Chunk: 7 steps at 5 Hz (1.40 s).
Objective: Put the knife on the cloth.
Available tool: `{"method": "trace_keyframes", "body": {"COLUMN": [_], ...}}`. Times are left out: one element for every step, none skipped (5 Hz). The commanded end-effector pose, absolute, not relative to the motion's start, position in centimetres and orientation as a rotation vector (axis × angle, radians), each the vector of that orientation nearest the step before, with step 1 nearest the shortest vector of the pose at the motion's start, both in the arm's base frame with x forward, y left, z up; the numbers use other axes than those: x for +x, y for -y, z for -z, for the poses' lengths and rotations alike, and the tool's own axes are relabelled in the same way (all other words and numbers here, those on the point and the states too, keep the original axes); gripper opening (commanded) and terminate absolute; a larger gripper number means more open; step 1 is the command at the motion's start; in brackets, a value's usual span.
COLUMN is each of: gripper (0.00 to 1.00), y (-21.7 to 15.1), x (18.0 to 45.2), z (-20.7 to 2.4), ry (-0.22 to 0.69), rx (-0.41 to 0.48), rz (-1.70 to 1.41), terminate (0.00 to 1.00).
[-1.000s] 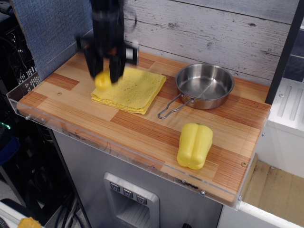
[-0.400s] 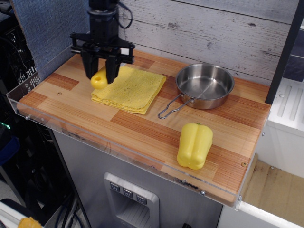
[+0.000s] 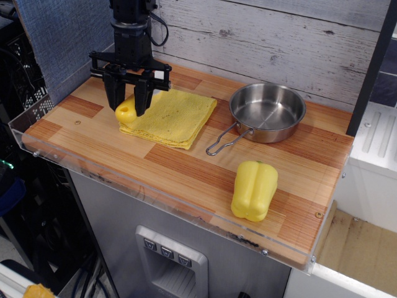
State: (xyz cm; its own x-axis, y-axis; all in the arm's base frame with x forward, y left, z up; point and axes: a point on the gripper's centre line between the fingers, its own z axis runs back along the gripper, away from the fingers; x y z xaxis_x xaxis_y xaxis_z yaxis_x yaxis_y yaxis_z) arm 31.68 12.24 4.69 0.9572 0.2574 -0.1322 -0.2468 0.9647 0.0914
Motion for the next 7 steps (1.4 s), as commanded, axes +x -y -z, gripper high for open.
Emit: {"method": "trace_keyframes", "body": {"gripper": [0.00,0.00,0.00,0.00,1.00,1.00,1.00], "y": [-12.0,-11.7,-11.3,-11.0,-10.8,-10.6,-10.3], "x": [31.9,32.1,32.2,32.3,32.4,32.4,31.9], "z": [-6.4,-6.2,-5.8,-5.6,-5.6,-6.1,-8.6], "ry": [-0.073,-0.085,-0.094,-0.103,-0.111,-0.095,0.000], "rx": [0.083,0.083,0.082,0.078,0.071,0.079,0.099], "rz": [-0.223,-0.201,-0.185,-0.176,-0.148,-0.130,-0.102], "terminate": [0.00,0.00,0.00,0.00,0.00,0.00,0.00]}}
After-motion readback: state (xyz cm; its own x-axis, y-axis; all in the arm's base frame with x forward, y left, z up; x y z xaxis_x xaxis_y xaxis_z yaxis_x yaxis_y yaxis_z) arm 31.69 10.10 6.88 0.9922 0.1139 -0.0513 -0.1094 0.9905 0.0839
